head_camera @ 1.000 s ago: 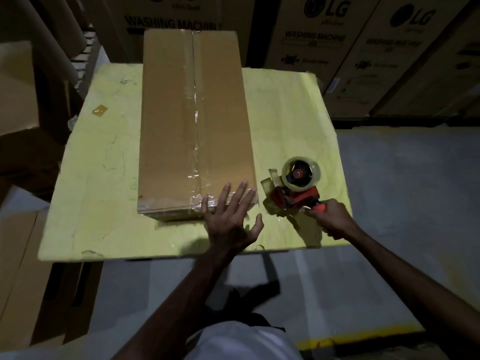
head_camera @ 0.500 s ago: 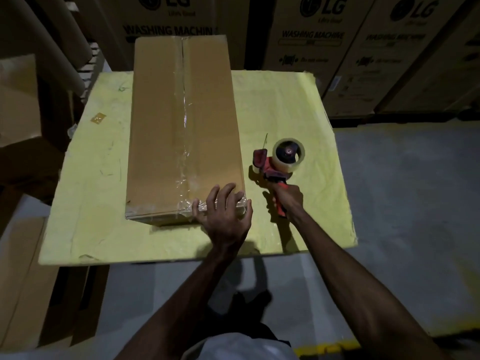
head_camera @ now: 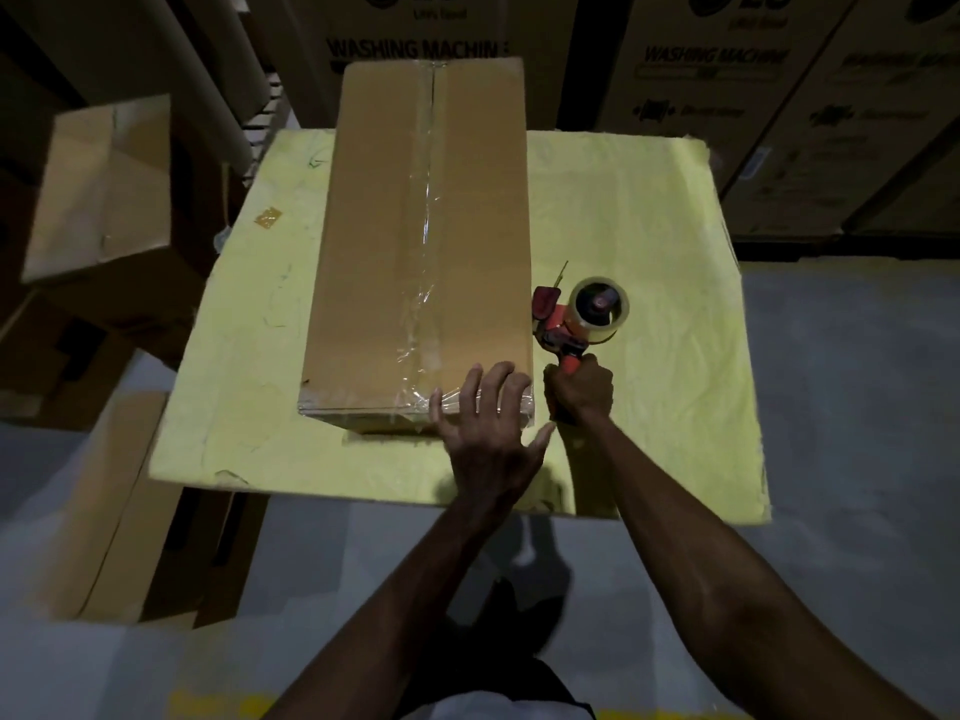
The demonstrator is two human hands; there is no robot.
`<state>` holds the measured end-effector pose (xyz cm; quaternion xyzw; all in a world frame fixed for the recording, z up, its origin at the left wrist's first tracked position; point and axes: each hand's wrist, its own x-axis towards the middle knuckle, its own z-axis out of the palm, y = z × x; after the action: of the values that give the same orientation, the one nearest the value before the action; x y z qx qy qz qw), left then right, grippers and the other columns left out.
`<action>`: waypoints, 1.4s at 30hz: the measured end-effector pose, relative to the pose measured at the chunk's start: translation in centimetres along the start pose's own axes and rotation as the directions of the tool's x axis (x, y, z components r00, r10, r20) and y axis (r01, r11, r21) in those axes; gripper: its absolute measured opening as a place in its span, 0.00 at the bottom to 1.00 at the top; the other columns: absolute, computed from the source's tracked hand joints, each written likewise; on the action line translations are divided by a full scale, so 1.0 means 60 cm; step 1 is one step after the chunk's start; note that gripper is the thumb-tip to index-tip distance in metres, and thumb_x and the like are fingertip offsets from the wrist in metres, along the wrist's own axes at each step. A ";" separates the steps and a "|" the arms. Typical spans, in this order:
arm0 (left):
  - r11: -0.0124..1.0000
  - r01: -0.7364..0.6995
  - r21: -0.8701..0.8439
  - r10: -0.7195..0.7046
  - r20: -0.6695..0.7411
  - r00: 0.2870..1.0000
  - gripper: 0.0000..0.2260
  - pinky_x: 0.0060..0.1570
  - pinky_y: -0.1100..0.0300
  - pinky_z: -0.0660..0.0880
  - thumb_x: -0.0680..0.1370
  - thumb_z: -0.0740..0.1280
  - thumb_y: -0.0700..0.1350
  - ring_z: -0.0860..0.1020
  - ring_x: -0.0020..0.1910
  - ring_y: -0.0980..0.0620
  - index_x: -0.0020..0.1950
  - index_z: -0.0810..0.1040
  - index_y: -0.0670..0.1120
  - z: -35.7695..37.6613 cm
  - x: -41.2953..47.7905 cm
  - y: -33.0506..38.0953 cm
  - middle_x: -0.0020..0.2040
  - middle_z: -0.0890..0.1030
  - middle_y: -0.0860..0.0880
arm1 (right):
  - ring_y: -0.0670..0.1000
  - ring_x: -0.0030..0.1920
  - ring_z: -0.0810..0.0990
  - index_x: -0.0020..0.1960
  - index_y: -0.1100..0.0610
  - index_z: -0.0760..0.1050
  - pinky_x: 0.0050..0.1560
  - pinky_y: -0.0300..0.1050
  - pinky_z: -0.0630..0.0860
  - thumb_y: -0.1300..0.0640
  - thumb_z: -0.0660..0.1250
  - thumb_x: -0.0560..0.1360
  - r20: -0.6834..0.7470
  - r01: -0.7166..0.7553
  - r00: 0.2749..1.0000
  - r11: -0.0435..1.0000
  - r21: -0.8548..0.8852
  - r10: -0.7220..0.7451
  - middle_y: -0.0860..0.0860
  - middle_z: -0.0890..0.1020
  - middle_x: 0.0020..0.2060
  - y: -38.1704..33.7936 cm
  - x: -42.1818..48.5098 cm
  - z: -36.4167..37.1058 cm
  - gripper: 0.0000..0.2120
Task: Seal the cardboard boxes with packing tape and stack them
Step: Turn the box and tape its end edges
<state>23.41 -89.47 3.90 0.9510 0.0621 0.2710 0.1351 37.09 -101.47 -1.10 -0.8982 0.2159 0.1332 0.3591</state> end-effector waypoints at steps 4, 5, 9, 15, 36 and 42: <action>0.986 -0.160 -0.044 0.164 0.115 0.980 0.34 0.77 0.36 0.58 0.80 0.61 0.70 0.67 0.79 0.47 0.77 0.73 0.49 -0.031 -0.009 -0.040 0.79 0.70 0.49 | 0.54 0.64 0.77 0.70 0.60 0.72 0.56 0.39 0.70 0.48 0.70 0.80 -0.319 0.262 0.928 0.946 0.189 -0.193 0.55 0.77 0.64 -0.037 -0.086 -0.057 0.24; 0.981 -0.178 -0.070 0.186 0.129 0.974 0.31 0.77 0.38 0.60 0.83 0.58 0.67 0.65 0.80 0.47 0.78 0.72 0.48 -0.039 -0.008 -0.057 0.80 0.69 0.49 | 0.50 0.63 0.77 0.69 0.60 0.75 0.56 0.33 0.69 0.52 0.68 0.81 -0.405 0.426 0.860 0.873 0.238 -0.310 0.52 0.79 0.63 -0.049 -0.126 -0.076 0.19; 0.919 -0.329 -0.216 0.358 0.113 0.927 0.19 0.76 0.46 0.65 0.87 0.56 0.49 0.70 0.76 0.45 0.74 0.75 0.43 -0.064 -0.001 -0.137 0.75 0.74 0.44 | 0.45 0.70 0.74 0.71 0.60 0.76 0.72 0.38 0.68 0.58 0.60 0.84 -0.170 0.873 0.486 0.485 0.049 -0.857 0.50 0.78 0.68 -0.062 -0.259 -0.071 0.17; 0.819 -0.517 -0.248 0.553 0.103 0.826 0.15 0.73 0.52 0.70 0.82 0.64 0.44 0.80 0.66 0.46 0.67 0.82 0.44 -0.081 0.033 -0.216 0.67 0.82 0.43 | 0.51 0.80 0.62 0.81 0.57 0.61 0.78 0.55 0.64 0.53 0.55 0.86 0.198 0.945 0.267 0.216 -0.246 -0.943 0.54 0.64 0.80 -0.025 -0.243 -0.016 0.25; 0.793 -0.585 -0.172 0.601 0.065 0.796 0.08 0.36 0.57 0.80 0.83 0.69 0.52 0.86 0.50 0.50 0.55 0.86 0.51 -0.116 0.074 -0.301 0.57 0.86 0.51 | 0.51 0.40 0.77 0.48 0.49 0.83 0.35 0.43 0.72 0.39 0.68 0.79 0.037 0.816 0.178 0.126 -0.564 -0.983 0.47 0.83 0.44 -0.080 -0.242 -0.024 0.15; 0.807 -0.536 -0.249 0.551 -0.010 0.835 0.10 0.44 0.54 0.85 0.82 0.71 0.52 0.85 0.58 0.54 0.61 0.87 0.51 -0.143 0.079 -0.416 0.62 0.85 0.53 | 0.50 0.51 0.79 0.54 0.48 0.87 0.43 0.48 0.79 0.42 0.76 0.73 -0.008 0.896 0.290 0.275 -0.349 -0.957 0.46 0.85 0.54 -0.051 -0.208 -0.074 0.13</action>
<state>21.73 -62.82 6.03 0.9133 -0.2502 0.2738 0.1685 28.06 -98.96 8.75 -0.9016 -0.3348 -0.1725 0.2128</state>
